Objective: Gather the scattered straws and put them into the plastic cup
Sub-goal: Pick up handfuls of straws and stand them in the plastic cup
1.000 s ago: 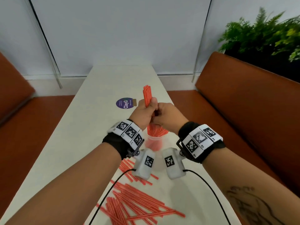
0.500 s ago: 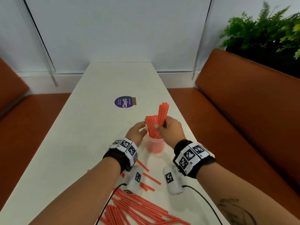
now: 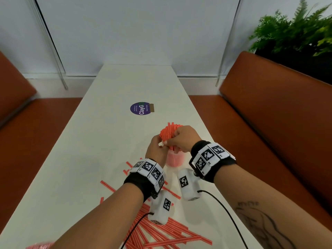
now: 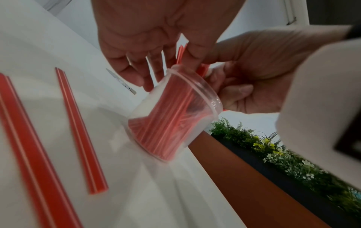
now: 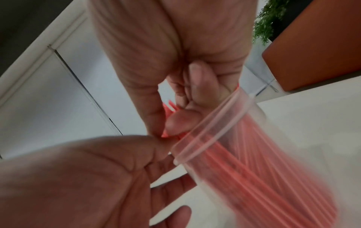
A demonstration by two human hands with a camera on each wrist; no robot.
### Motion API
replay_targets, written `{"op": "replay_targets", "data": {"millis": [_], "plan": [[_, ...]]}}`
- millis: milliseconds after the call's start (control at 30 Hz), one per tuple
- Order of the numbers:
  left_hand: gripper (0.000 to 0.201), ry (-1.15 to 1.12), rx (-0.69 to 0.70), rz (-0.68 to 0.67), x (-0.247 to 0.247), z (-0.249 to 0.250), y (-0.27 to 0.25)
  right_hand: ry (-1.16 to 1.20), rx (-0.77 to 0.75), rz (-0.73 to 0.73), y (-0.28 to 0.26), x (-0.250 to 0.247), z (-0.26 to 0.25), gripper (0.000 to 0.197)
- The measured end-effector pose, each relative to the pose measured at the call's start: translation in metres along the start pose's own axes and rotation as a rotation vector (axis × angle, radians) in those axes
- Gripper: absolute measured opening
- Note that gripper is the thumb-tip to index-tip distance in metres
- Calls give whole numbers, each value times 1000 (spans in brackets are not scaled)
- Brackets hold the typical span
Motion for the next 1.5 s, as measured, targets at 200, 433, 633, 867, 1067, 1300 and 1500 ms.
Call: {"op": "replay_targets", "data": {"millis": [200, 433, 633, 867, 1067, 1300, 1500], "plan": [[63, 108, 152, -44, -3, 2, 5, -241, -184, 365, -13, -24, -10, 38], [61, 628, 521, -101, -7, 18, 1, -609, -533, 116, -16, 17, 19, 53], [68, 475, 435, -135, -13, 19, 11, -179, -386, 359, -11, -6, 24, 54], [68, 459, 391, -226, -6, 24, 6, -311, -272, 225, -15, 3, 43, 59], [42, 584, 341, -155, -66, 48, -12, -211, -329, 369, -59, -35, 25, 57], [32, 884, 108, -149, -125, 22, -75, -291, -287, -116, -123, 5, 22, 48], [35, 1013, -55, -245, -134, -23, -134, -475, -430, -312, -168, 43, 24, 28]]}}
Point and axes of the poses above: each hand's wrist, its own y-axis towards the middle knuckle, its own x-axis out of the palm, z = x × y, the point moved 4 cm from there along y, towards the middle knuckle, and after that the axes turned 13 degrees about z, right-handed, at the moved point
